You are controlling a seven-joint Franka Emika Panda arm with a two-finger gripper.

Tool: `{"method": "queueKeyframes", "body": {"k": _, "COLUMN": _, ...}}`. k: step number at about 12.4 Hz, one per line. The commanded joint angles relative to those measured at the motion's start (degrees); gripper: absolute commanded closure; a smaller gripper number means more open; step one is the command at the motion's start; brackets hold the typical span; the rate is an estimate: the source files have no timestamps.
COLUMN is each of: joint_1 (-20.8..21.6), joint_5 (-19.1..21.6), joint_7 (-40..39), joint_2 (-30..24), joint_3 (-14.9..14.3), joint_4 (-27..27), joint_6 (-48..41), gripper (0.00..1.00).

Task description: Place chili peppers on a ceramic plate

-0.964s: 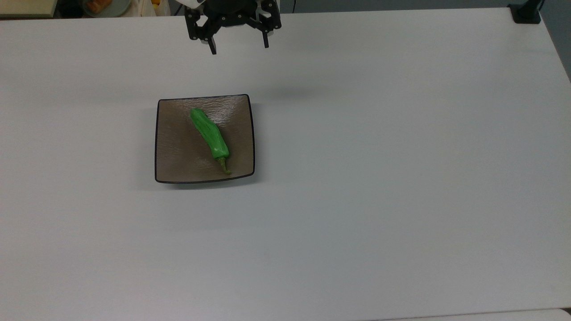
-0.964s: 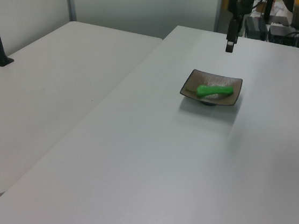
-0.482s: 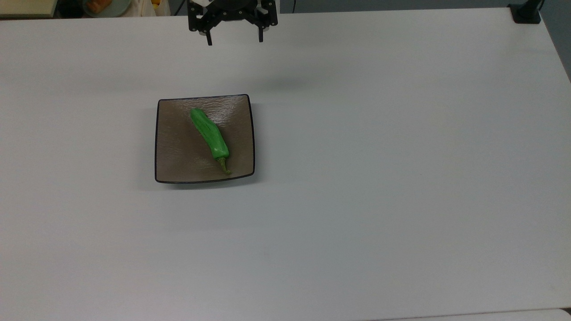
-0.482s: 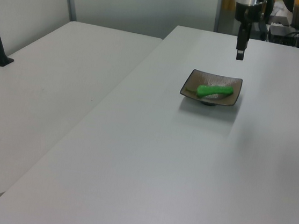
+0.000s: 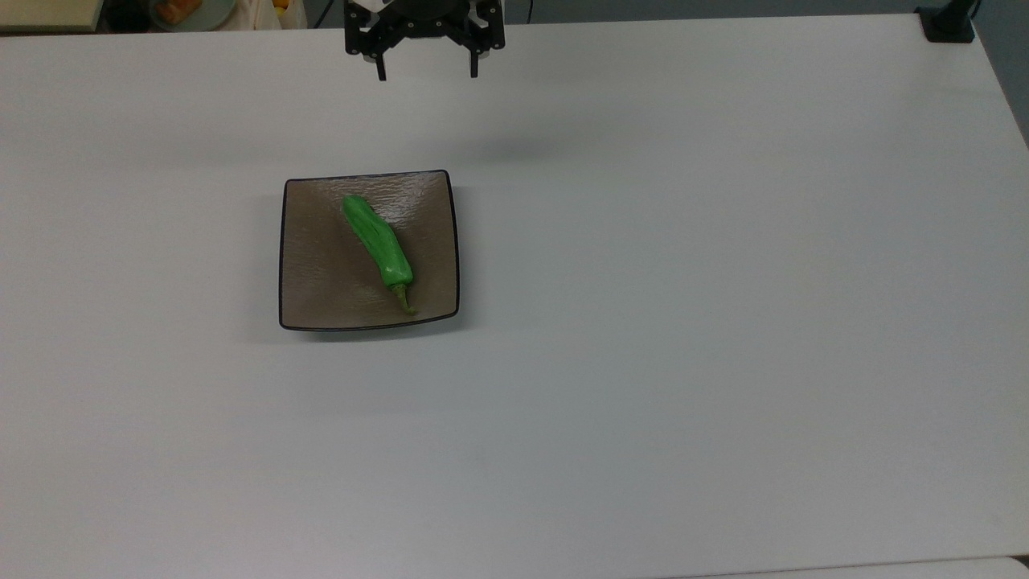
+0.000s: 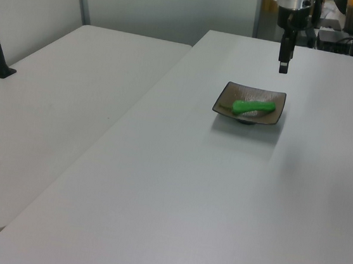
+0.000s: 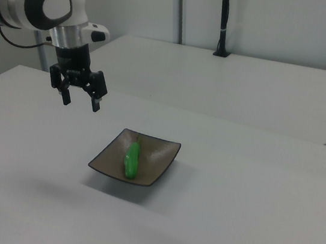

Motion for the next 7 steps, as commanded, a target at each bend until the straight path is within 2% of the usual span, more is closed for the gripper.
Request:
{"method": "queueKeyframes", "body": {"k": 1, "joint_1": -0.19, "joint_5": -0.1, "joint_7": 2.53, "joint_2": -1.93, "joint_3": 0.47, "joint_4": -2.3, "joint_6": 1.62, "gripper": 0.0}}
{"method": "queueKeyframes", "body": {"k": 4, "joint_1": -0.54, "joint_5": 2.35, "joint_7": 5.67, "joint_2": -1.93, "joint_3": 0.47, "joint_4": -2.21, "joint_6": 3.97, "gripper": 0.0}}
{"method": "queueKeyframes", "body": {"k": 7, "joint_1": -0.55, "joint_5": 2.37, "joint_7": 6.57, "joint_2": -1.93, "joint_3": 0.47, "joint_4": -2.3, "joint_6": 4.96, "gripper": 0.0}}
